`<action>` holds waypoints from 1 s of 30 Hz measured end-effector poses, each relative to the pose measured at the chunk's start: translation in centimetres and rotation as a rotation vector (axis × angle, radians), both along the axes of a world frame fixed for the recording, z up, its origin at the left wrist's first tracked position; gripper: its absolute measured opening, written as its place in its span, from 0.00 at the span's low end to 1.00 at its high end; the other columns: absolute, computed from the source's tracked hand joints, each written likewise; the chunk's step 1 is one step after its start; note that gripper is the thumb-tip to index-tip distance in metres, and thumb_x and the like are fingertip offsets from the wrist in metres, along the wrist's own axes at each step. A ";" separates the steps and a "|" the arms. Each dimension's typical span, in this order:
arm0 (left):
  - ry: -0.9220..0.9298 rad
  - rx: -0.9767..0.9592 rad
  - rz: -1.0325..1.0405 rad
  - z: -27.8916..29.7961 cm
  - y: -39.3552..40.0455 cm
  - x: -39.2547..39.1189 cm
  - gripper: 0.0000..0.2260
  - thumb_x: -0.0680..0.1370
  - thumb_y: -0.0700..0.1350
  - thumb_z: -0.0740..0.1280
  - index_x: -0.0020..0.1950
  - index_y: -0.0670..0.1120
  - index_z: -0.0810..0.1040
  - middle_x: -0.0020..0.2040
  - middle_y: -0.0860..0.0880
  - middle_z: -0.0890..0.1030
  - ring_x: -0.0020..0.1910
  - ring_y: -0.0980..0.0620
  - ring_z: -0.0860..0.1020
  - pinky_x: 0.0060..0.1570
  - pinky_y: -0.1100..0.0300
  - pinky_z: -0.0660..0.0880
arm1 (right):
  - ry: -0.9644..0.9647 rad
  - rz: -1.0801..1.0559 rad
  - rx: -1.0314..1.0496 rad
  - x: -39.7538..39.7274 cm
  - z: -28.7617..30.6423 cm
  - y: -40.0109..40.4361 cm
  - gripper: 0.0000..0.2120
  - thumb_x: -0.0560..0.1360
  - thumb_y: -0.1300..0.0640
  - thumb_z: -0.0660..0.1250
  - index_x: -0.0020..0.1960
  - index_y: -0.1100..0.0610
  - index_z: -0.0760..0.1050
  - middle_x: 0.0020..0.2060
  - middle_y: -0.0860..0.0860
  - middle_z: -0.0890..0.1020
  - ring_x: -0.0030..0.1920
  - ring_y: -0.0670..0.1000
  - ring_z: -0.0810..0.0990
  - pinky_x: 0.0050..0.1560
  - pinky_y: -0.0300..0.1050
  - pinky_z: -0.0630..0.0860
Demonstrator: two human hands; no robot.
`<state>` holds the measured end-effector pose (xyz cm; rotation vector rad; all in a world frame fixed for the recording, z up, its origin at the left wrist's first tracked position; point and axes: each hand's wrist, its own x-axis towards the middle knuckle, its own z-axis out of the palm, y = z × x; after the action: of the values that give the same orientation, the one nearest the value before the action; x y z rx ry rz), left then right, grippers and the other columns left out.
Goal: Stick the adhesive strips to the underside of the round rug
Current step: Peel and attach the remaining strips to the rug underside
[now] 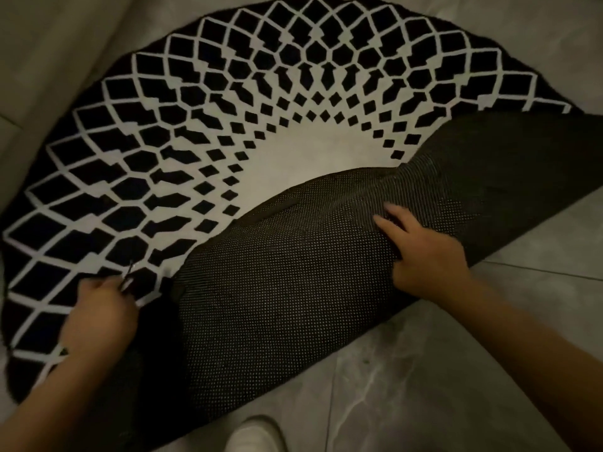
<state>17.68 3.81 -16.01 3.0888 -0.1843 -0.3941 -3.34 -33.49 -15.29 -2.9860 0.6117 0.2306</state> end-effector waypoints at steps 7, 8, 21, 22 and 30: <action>0.036 -0.129 -0.532 0.6 -6.8 -7.8 0.21 0.71 0.38 0.71 0.63 0.47 0.77 0.63 0.45 0.77 0.55 0.42 0.78 0.48 0.47 0.78 | 0.494 0.007 0.143 -1.9 -0.7 -1.5 0.34 0.74 0.48 0.60 0.76 0.44 0.50 0.76 0.43 0.48 0.62 0.53 0.74 0.55 0.44 0.74; 0.062 -0.094 -0.553 -0.1 -7.6 -9.0 0.23 0.70 0.38 0.71 0.65 0.48 0.76 0.67 0.44 0.75 0.60 0.40 0.76 0.53 0.43 0.76 | 0.463 0.009 0.128 -2.2 -0.8 -1.5 0.33 0.74 0.48 0.60 0.76 0.44 0.52 0.76 0.43 0.50 0.60 0.52 0.75 0.52 0.44 0.75; 0.303 0.110 -0.475 -3.6 -8.7 -12.2 0.27 0.82 0.43 0.52 0.78 0.55 0.44 0.78 0.50 0.39 0.76 0.41 0.39 0.72 0.39 0.53 | 0.238 0.174 -0.071 -9.6 -3.9 -2.1 0.41 0.49 0.51 0.78 0.62 0.57 0.77 0.59 0.57 0.77 0.22 0.50 0.75 0.19 0.38 0.65; 0.302 0.106 -0.476 -3.7 -8.6 -12.2 0.27 0.82 0.42 0.52 0.78 0.55 0.44 0.78 0.50 0.39 0.76 0.41 0.39 0.72 0.38 0.53 | 0.224 0.185 -0.092 -9.5 -4.2 -2.0 0.40 0.48 0.52 0.79 0.61 0.57 0.78 0.57 0.56 0.79 0.21 0.51 0.75 0.19 0.38 0.64; 0.278 0.081 -0.505 -4.3 -8.5 -12.0 0.28 0.81 0.42 0.55 0.78 0.53 0.46 0.78 0.47 0.39 0.76 0.39 0.39 0.70 0.36 0.54 | 0.101 0.221 -0.067 -10.4 -4.2 -2.1 0.26 0.46 0.56 0.81 0.44 0.58 0.84 0.38 0.53 0.81 0.17 0.51 0.71 0.15 0.38 0.64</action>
<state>5.66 -4.67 -20.35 2.9806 -0.9644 -0.8520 -13.75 -35.64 -19.45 -3.1212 0.3020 0.3856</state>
